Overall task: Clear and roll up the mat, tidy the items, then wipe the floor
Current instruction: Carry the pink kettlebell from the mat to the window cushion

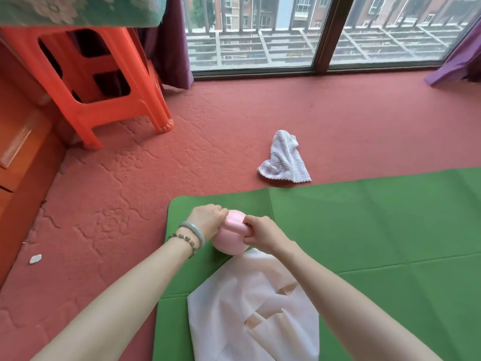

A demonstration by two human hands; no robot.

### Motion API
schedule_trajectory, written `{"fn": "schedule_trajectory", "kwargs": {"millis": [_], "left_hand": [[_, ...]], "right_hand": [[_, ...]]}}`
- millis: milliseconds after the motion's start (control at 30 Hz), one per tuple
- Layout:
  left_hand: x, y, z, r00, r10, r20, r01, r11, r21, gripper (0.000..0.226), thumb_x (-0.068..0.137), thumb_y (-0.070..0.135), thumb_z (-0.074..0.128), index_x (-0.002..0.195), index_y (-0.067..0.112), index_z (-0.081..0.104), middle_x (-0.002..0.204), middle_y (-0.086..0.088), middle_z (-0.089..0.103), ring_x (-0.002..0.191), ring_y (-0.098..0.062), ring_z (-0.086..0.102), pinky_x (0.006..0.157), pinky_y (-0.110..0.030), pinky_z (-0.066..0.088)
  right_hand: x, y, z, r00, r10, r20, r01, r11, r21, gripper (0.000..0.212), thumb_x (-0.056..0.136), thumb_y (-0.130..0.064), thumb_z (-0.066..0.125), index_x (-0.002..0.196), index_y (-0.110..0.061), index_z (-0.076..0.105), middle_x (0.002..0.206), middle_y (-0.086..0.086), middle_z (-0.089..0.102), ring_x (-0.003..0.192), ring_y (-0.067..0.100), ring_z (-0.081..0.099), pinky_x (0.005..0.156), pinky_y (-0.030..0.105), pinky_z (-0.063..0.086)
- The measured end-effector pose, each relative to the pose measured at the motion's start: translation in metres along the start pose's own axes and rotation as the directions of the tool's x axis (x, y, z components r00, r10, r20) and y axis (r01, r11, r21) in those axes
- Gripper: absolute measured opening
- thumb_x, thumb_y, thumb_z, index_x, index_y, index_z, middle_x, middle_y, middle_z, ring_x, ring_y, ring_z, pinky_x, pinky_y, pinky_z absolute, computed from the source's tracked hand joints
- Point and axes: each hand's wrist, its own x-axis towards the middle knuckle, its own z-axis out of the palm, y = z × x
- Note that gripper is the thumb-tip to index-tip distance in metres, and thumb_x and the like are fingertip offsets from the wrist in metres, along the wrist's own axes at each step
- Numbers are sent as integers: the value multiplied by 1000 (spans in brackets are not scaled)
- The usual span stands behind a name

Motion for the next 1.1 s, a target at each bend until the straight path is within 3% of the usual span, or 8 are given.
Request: {"fn": "schedule_trajectory", "kwargs": {"millis": [133,300,433,533,833,933,1100], "left_hand": [[-30,7,1,998,-43,54,42,999,16,23,93,10,40,115,11,47,108,-6,57,96,-23,57,67,-31,43],[-78,14,-73,996,-56,67,62,994,-89,19,90,19,48,108,10,48,106,-7,55,95,-26,58,64,-33,38],[-139,31,-172,998,-18,67,26,994,-111,24,89,19,49,111,9,48,109,-7,56,99,-27,57,68,-34,40],[-183,40,-261,998,-13,66,22,992,-127,24,89,23,51,109,10,47,109,-6,56,99,-27,57,71,-35,41],[-322,69,-512,993,98,66,-84,979,-186,24,86,25,53,104,9,49,104,-7,58,93,-28,58,75,-39,45],[-360,78,-575,994,106,35,-97,975,-198,22,85,26,54,101,11,50,103,-5,59,91,-28,58,71,-37,42],[-407,83,-650,991,136,-5,-134,970,-203,26,85,36,58,99,15,51,101,-2,60,90,-24,57,65,-29,32]], "right_hand": [[-11,-13,-16,995,-92,41,97,987,-127,19,72,-10,56,91,-9,59,85,13,66,78,34,57,61,33,38],[-58,-49,-72,986,-159,53,164,982,-99,9,71,-12,60,77,-11,54,78,12,65,67,29,49,58,30,31],[-129,-98,-145,991,-130,35,132,991,-37,21,69,-11,60,89,-8,64,81,10,68,73,29,59,63,34,43],[-183,-146,-215,996,-90,-14,90,995,50,21,67,-9,62,87,-5,65,78,11,69,72,30,61,65,38,48],[-357,-291,-418,998,-55,-2,55,995,77,27,68,-13,70,95,-10,69,83,8,69,73,22,60,66,31,46],[-403,-331,-474,998,-58,31,57,997,50,29,69,-13,69,98,-10,69,82,9,69,74,22,59,66,33,46],[-450,-375,-536,992,-128,15,128,992,7,22,66,-13,66,86,-5,69,71,16,64,60,15,46,58,36,40]]}}
